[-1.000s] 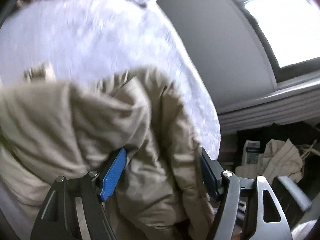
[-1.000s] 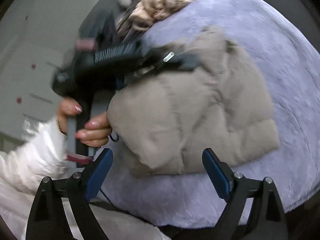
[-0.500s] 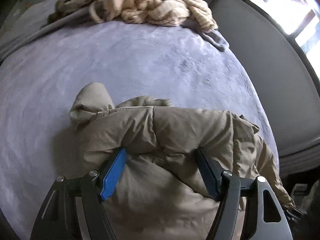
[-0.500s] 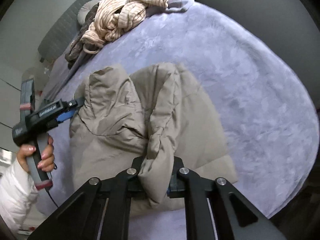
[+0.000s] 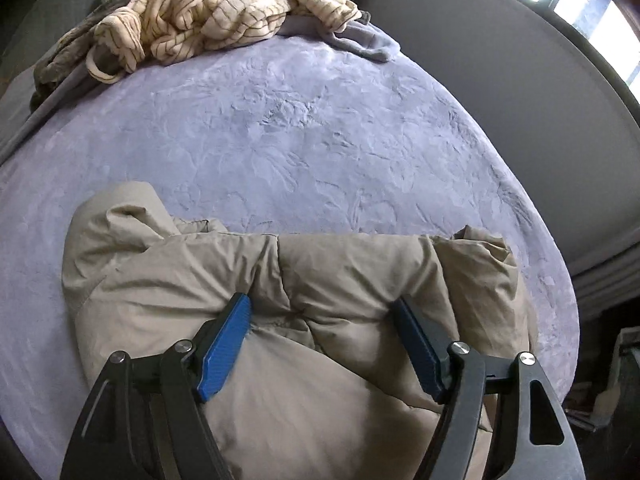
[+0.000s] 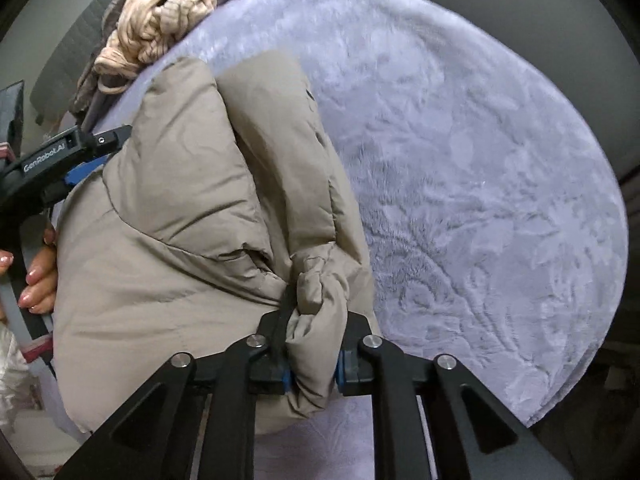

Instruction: Fold large clothes

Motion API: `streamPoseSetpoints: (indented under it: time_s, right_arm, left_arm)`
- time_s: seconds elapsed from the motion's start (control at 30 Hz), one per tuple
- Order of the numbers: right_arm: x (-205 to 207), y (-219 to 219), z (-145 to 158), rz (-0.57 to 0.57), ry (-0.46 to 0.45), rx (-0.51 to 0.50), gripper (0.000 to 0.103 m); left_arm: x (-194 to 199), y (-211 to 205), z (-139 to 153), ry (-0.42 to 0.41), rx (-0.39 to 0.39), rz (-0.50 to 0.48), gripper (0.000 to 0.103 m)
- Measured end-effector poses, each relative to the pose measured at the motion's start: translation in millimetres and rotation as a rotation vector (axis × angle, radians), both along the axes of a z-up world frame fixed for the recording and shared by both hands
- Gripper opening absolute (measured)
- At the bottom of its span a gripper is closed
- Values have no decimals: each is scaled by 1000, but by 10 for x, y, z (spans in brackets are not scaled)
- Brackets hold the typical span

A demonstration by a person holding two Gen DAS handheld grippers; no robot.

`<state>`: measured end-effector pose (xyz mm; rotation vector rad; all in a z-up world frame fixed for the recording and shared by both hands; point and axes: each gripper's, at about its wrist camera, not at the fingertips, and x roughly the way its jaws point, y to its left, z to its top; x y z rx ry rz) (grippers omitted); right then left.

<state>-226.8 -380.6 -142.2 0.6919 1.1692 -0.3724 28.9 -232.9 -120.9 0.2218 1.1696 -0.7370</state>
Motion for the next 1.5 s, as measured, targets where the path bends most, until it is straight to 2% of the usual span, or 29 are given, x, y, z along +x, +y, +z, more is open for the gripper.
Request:
streamPoseSetpoints:
  time_s: [0.13,0.2,0.3,0.33,0.43,0.5,0.6,0.63,0.67,0.73,0.83,0.97,1.13,1.33,1.43,1.5]
  right_arm:
    - [-39,-131,57,19,15,63,36]
    - [-107,-213,142,10,-2,88,41]
    - [-195,-404,385,-31,-101,86,47]
    - [-180,-464,439,-37,-127,90,53]
    - [47,-666,530,-39,-206,151,54]
    - [368,-751,519,-13,-260,204,54]
    - [832,-740,356,37,-285,300,54]
    - [944,-732,278,39,-280,328,54]
    - [1095,-744,135,31,-260,379,43]
    - [1219,-757,-42,21,-204,405,17]
    - [1232,-676,-211,55,-118,372,10]
    - [1113,-592,-340,68,-97,331,10]
    - [1147,-559,-422,71,-108,322,10]
    - [1029,-567,-300,79,-108,322,10]
    - [1006,-580,-262,88,-102,327,11]
    - [1003,-579,-230,95,-94,327,11]
  left_arm:
    - [22,38,-51,4,1,2,75]
    - [23,50,-58,0,1,4,75]
    - [32,68,-63,2,-1,8,75]
    - [33,69,-63,1,0,8,75]
    - [28,54,-67,-5,10,6,75]
    - [22,56,-67,-8,13,6,75]
    - [20,55,-66,-11,15,6,75]
    - [16,52,-64,-14,15,5,75]
    - [12,52,-63,-17,18,7,75]
    - [1,46,-64,-20,21,12,75]
    - [-41,19,-72,-34,25,0,75]
    - [-116,-14,-133,-72,52,-18,76]
    - [-94,26,-62,-49,68,-5,76]
    - [-336,489,298,-20,26,73,76]
    - [-550,739,338,13,32,99,76]
    - [-707,865,268,30,64,106,76]
